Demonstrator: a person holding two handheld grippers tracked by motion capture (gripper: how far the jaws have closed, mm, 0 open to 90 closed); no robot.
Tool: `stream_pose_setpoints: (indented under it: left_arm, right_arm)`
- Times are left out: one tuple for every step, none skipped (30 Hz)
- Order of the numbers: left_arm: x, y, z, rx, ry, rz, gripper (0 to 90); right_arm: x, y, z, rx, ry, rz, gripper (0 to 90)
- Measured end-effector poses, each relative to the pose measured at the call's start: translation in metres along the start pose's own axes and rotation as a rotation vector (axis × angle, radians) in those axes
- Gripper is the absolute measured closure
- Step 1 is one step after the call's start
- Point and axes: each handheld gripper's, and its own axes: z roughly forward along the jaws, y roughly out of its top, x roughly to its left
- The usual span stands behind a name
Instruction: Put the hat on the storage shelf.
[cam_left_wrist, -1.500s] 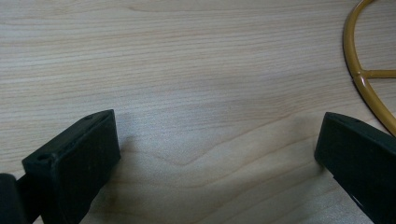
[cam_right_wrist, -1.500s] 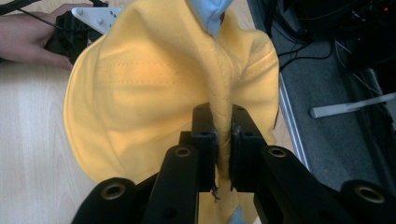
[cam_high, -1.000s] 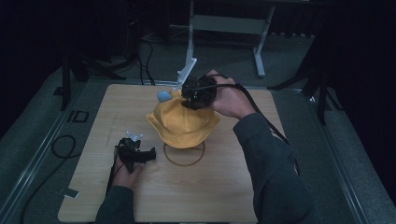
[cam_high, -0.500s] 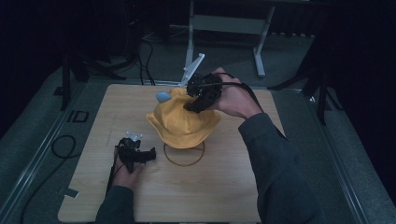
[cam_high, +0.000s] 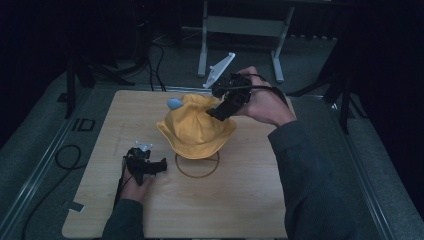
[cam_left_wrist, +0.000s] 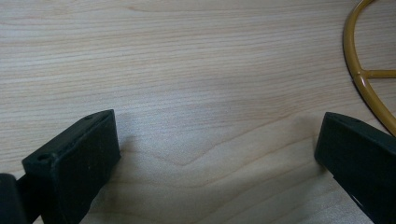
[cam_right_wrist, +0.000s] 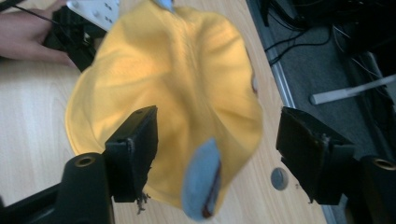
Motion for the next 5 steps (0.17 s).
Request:
stream_pose_setpoints:
  left_arm:
    - [0.0, 0.0, 0.0, 0.0, 0.0, 0.0, 0.0]
    - [0.0, 0.0, 0.0, 0.0, 0.0, 0.0, 0.0]
    - [0.0, 0.0, 0.0, 0.0, 0.0, 0.0, 0.0]
    - [0.0001, 0.0, 0.0, 0.0, 0.0, 0.001, 0.0]
    - [0.0001, 0.0, 0.0, 0.0, 0.0, 0.001, 0.0]
  right_arm:
    - [-0.001, -0.002, -0.0019, 0.004, -0.009, 0.002, 28.2]
    - [-0.0015, -0.0031, -0.003, 0.007, -0.011, 0.002, 28.1]
    - [-0.0018, -0.0046, -0.0046, 0.011, -0.018, 0.003, 28.1]
    - [-0.0023, -0.0059, -0.0062, 0.014, -0.022, 0.001, 28.1]
    - [-0.0025, -0.007, -0.0078, 0.017, -0.023, -0.001, 28.0]
